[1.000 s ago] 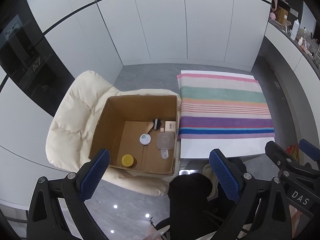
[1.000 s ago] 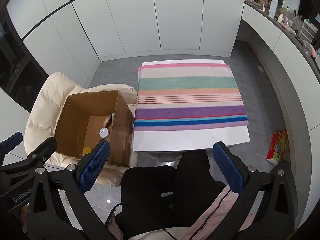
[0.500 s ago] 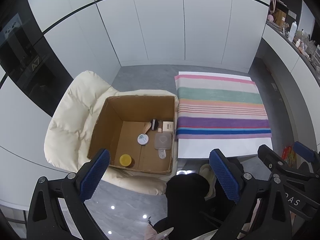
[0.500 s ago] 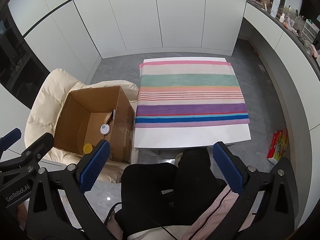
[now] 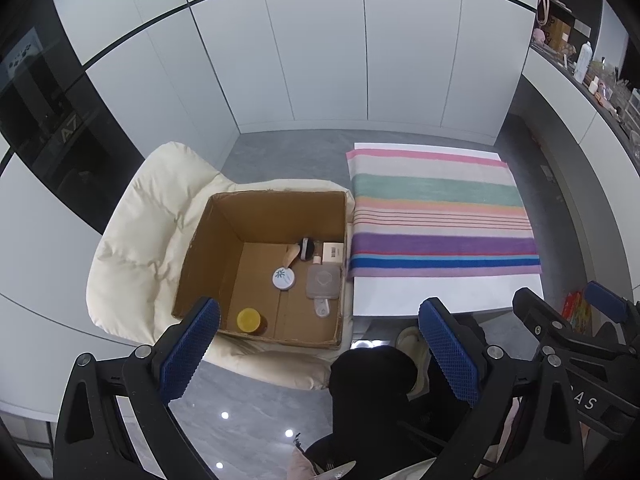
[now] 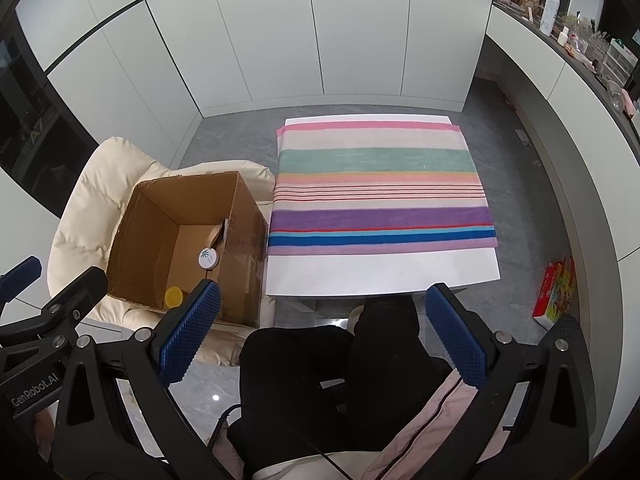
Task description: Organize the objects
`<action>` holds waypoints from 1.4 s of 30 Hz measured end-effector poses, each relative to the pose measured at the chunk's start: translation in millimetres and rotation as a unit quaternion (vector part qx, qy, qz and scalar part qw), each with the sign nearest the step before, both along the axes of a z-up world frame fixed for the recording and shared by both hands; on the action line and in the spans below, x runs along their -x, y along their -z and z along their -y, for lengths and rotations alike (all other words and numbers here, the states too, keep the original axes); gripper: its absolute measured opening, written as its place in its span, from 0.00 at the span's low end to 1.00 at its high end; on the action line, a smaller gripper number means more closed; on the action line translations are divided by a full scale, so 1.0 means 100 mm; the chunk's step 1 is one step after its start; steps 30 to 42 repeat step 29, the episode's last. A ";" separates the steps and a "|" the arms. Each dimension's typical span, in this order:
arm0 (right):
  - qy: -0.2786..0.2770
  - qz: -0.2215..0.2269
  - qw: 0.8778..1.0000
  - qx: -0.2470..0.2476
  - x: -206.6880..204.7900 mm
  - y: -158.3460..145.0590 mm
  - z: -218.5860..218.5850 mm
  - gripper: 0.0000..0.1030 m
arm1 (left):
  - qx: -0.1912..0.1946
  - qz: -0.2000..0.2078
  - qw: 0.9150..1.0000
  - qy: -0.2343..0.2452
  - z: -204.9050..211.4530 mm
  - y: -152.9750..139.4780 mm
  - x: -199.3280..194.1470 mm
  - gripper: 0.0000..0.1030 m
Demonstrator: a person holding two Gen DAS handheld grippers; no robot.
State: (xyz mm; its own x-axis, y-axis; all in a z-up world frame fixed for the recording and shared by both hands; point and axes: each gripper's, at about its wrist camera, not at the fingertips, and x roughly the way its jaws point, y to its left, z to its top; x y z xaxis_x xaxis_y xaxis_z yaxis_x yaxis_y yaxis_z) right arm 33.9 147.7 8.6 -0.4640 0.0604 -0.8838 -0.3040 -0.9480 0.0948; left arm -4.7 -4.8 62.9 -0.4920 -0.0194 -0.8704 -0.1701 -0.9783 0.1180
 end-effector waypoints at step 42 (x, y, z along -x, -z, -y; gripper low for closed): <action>-0.001 0.003 1.000 -0.007 0.01 0.00 -0.02 1.00 | -0.008 0.007 1.000 0.004 0.00 0.03 0.02 0.97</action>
